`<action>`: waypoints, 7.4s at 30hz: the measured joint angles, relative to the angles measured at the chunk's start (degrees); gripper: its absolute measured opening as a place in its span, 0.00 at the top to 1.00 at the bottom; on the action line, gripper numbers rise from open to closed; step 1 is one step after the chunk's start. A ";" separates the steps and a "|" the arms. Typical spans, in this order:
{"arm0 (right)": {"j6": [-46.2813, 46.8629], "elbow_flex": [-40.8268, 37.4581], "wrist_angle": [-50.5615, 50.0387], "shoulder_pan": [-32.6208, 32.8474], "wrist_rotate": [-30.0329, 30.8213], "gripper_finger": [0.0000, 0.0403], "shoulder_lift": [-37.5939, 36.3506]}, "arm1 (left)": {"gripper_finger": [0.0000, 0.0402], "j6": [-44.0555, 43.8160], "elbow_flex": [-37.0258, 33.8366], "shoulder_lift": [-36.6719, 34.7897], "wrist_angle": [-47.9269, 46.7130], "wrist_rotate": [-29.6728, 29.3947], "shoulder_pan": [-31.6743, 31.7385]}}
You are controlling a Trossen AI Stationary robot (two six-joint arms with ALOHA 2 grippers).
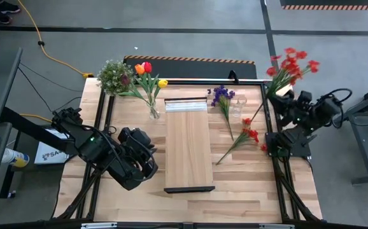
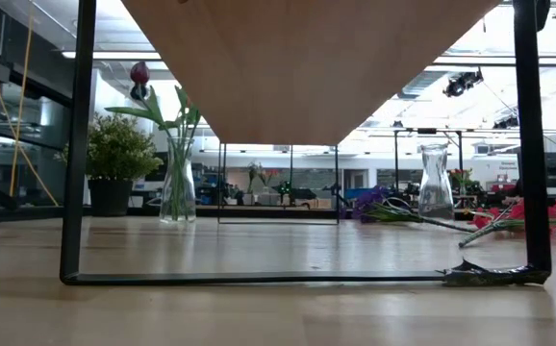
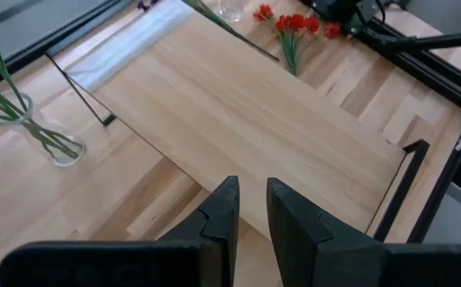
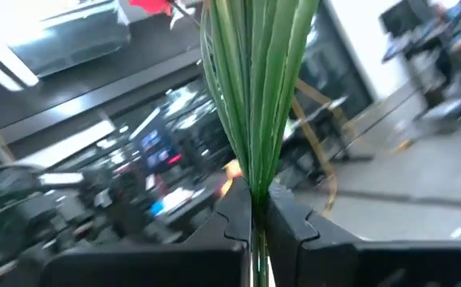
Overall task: Pick and place flowers into a vace then onto a shelf
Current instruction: Put the bottom orange flowers into the right transparent vase, then put the violet flowers into the right transparent vase
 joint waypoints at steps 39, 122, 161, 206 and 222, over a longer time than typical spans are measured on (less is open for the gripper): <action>-69.64 25.40 28.79 0.02 -1.21 0.98 12.38 | 0.75 -1.44 0.00 0.00 0.00 -11.18 0.02; 3.94 -8.48 4.02 -58.38 -23.88 0.98 26.77 | 0.75 0.26 0.00 0.00 0.00 -10.77 0.04; 11.34 -20.52 13.91 -58.36 -25.25 0.96 27.06 | 0.75 0.31 0.00 -0.02 0.00 -10.80 0.03; 0.02 -19.91 -1.52 -58.36 -30.36 0.51 14.44 | 0.75 0.26 0.00 -0.02 0.00 -9.52 0.03; 5.33 -1.36 -42.02 -58.38 -42.66 0.49 11.69 | 0.75 0.72 0.00 -0.02 0.00 -9.52 0.02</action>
